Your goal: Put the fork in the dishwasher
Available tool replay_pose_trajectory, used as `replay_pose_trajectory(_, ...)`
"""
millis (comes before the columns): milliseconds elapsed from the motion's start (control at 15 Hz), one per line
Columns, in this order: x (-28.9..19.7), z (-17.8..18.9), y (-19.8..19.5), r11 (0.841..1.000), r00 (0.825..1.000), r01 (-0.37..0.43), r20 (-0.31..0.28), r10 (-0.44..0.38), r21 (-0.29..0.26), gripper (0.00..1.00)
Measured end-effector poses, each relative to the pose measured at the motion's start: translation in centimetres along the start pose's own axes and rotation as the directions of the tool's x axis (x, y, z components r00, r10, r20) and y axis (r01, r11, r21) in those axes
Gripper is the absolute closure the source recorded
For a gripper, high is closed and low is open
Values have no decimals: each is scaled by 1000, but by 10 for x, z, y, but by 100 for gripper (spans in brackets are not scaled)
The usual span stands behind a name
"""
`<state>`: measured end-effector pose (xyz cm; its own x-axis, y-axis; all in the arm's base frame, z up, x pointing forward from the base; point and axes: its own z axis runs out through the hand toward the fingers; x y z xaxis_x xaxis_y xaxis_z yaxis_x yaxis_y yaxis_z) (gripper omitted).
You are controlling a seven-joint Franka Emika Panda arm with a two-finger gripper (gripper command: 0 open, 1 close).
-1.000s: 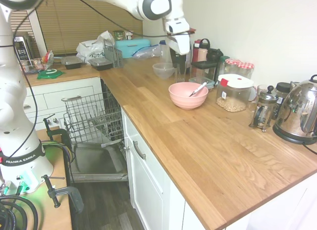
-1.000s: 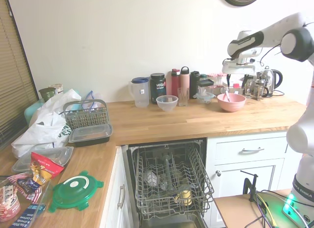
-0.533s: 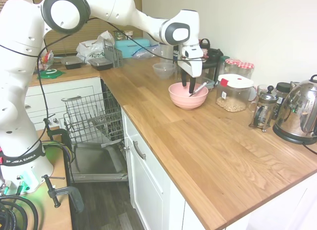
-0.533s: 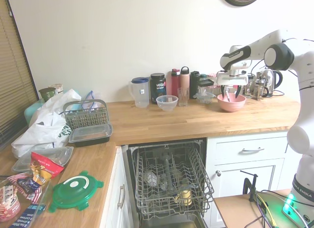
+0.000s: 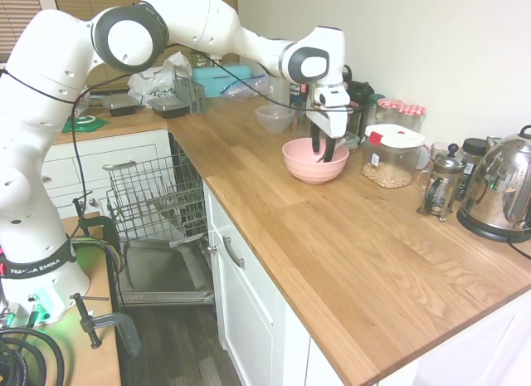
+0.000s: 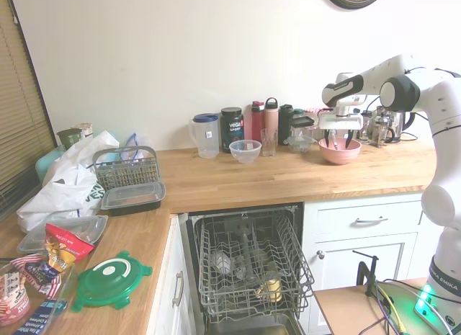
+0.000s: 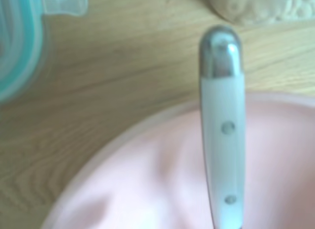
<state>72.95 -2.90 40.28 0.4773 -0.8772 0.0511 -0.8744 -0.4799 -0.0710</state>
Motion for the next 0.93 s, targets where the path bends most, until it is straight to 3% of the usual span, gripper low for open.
replay_pose_trajectory(933, 4, 11, 2, 1000, 1000, -13, 11, 13, -7, 100)
